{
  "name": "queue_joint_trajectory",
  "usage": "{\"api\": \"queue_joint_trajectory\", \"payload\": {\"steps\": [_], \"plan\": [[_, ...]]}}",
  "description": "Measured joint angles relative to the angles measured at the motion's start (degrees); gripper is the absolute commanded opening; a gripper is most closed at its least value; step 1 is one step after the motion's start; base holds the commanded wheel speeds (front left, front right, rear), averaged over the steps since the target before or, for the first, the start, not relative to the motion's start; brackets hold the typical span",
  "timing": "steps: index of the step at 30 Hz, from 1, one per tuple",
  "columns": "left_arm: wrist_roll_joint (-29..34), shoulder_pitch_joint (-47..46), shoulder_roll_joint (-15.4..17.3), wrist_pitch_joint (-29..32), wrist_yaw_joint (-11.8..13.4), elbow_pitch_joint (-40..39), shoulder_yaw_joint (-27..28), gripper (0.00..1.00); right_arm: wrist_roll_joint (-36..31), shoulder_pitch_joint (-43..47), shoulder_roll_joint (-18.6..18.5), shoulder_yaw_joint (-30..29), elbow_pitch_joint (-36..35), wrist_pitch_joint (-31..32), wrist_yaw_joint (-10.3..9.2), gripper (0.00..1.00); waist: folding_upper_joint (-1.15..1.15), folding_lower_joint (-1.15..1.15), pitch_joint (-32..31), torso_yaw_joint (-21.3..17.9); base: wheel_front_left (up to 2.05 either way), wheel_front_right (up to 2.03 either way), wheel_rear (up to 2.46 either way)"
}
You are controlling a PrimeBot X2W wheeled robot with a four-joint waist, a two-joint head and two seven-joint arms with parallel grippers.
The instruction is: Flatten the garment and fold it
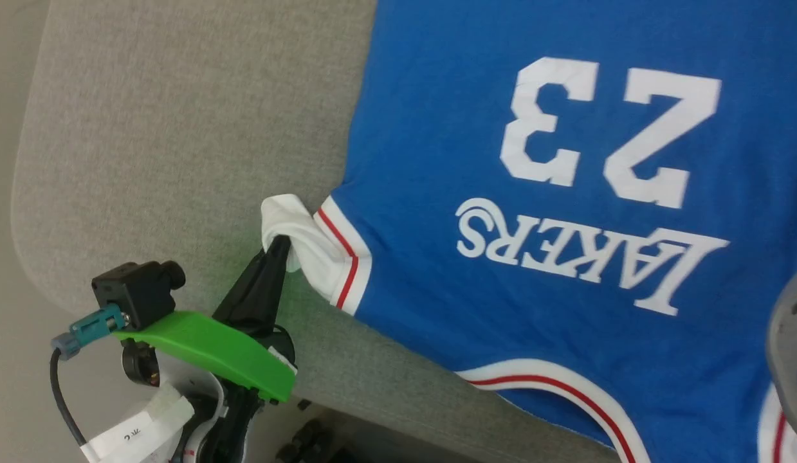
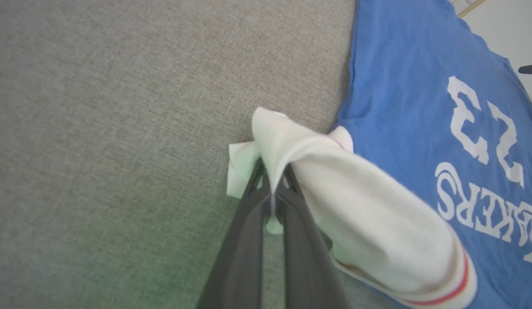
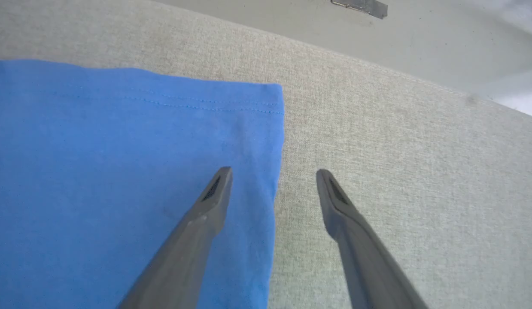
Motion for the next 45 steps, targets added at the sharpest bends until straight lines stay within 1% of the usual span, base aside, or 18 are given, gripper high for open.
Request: {"api": "queue_joint_trajectory", "payload": {"steps": [5, 9, 10, 11, 12, 14, 17, 21, 23, 25, 27, 29, 33, 36, 39, 40, 42, 45], "plan": [[-0.14, -0.02, -0.03, -0.25, -0.57, -0.15, -0.18, 0.00, 0.19, 1.40, -0.75, 0.11, -3.46, 1.49, -0.01, 1.00, 0.00, 0.00, 2.74, 1.52, 0.00, 0.00, 0.00], [-0.14, -0.24, -0.07, -0.53, -1.00, -0.18, -0.22, 0.00, 1.98, 1.84, -0.68, -0.42, -6.34, 2.55, -0.02, 1.00, 0.00, -0.01, 4.15, 2.19, 0.00, 0.00, 0.00], [-0.14, -0.41, -0.07, -0.54, -1.12, -0.16, -0.21, 0.00, 2.50, 1.91, -0.55, -0.58, -6.92, 3.04, -0.02, 0.40, 0.00, -0.01, 4.32, 2.24, 0.00, 0.00, 0.00], [-0.14, -0.51, -0.03, -0.63, -1.25, -0.08, -0.19, 0.00, 3.48, 2.03, -0.40, -0.70, -7.34, 3.21, -0.02, 0.09, 0.00, -0.01, 4.36, 2.18, 0.00, 0.00, 0.00], [-0.13, -0.54, 0.01, -0.68, -1.26, 0.00, -0.16, 0.00, 4.48, 2.15, -0.07, -0.90, -7.77, 3.14, -0.02, 0.00, 0.00, -0.01, 4.32, 2.08, 0.00, 0.00, 0.00], [-0.13, -0.54, 0.09, -0.68, -1.26, 0.22, -0.10, 0.00, 5.97, 2.48, 0.60, -0.98, -7.98, 2.93, -0.01, 0.00, 0.00, 0.00, 4.01, 1.82, 0.00, 0.00, 0.00], [0.13, -0.54, 0.53, -0.67, -1.24, 0.79, -0.09, 0.00, 7.61, 3.56, 1.20, -1.42, -8.39, 0.16, -0.01, 0.00, 0.00, 0.00, 2.97, 1.29, 0.00, 0.00, 0.00], [0.49, -0.55, 1.00, -0.29, -0.87, 1.85, -0.31, 0.00, 11.05, 4.43, 0.10, -1.46, -7.89, -4.38, 0.00, 0.00, 0.00, 0.00, 0.52, 0.66, 0.00, 0.00, 0.00], [0.81, -0.55, 1.19, -0.07, -0.54, 2.59, -0.55, 0.00, 13.74, 4.64, -1.62, -0.15, -7.69, -6.28, 0.00, 0.00, 0.00, 0.00, -0.99, 0.29, 0.00, 0.00, 0.00], [1.49, -0.53, 1.43, 0.31, 0.12, 3.94, -0.91, 0.00, 17.64, 6.28, -4.78, 2.58, -7.94, -8.59, 0.00, 0.00, 0.00, 0.00, -2.88, -0.19, 0.00, 0.00, 0.00], [1.49, -0.30, 1.33, 0.33, 0.67, 5.06, -1.12, 0.00, 21.43, 9.65, -7.60, 4.69, -9.11, -9.02, 0.00, 0.00, 0.00, -0.01, -4.81, -0.70, 0.00, 0.00, 0.00], [1.48, 0.16, 1.23, 0.35, 1.13, 6.17, -1.36, 0.00, 25.20, 15.17, -9.92, 6.11, -12.43, -8.38, 0.00, 0.00, 0.00, -0.01, -7.09, -1.39, 0.00, 0.00, 0.00], [1.49, 1.37, 1.25, 0.42, 1.87, 8.18, -1.48, 0.00, 33.25, 26.97, -11.74, 5.94, -20.27, -7.58, 0.00, 0.00, 0.00, -0.01, -11.22, -3.04, 0.00, 0.00, 0.00], [1.49, 2.22, 1.30, 0.46, 2.46, 9.11, -1.44, 0.00, 37.15, 38.62, -10.80, 4.21, -27.49, -6.08, 0.00, 0.00, 0.00, -0.01, -14.35, -4.68, 0.00, 0.00, 0.00], [1.49, 3.08, 1.52, 0.83, 3.18, 9.39, -1.33, 0.00, 38.84, 51.36, -6.97, 2.75, -34.99, -4.61, 0.00, 0.00, 0.00, -0.02, -17.43, -6.69, 0.00, 0.00, 0.00], [1.49, 3.31, 1.63, 0.85, 3.23, 9.51, -1.25, 0.00, 38.84, 54.38, -6.13, 2.69, -36.60, -4.45, 0.00, 0.00, 0.00, -0.02, -18.14, -7.27, 0.00, 0.00, 0.00], [1.48, 3.85, 1.83, 0.85, 3.74, 9.82, -1.02, 0.00, 39.55, 61.59, -3.09, 2.52, -40.00, -4.28, 0.00, 0.00, 0.00, -0.02, -19.97, -8.99, 0.00, 0.00, 0.00], [1.47, 4.66, 2.04, 0.86, 4.21, 10.22, -0.79, 0.00, 40.16, 68.91, -0.43, 3.86, -41.61, -4.15, 0.00, 0.00, 0.00, -0.02, -21.89, -11.02, 0.00, 0.00, 0.00]]}}
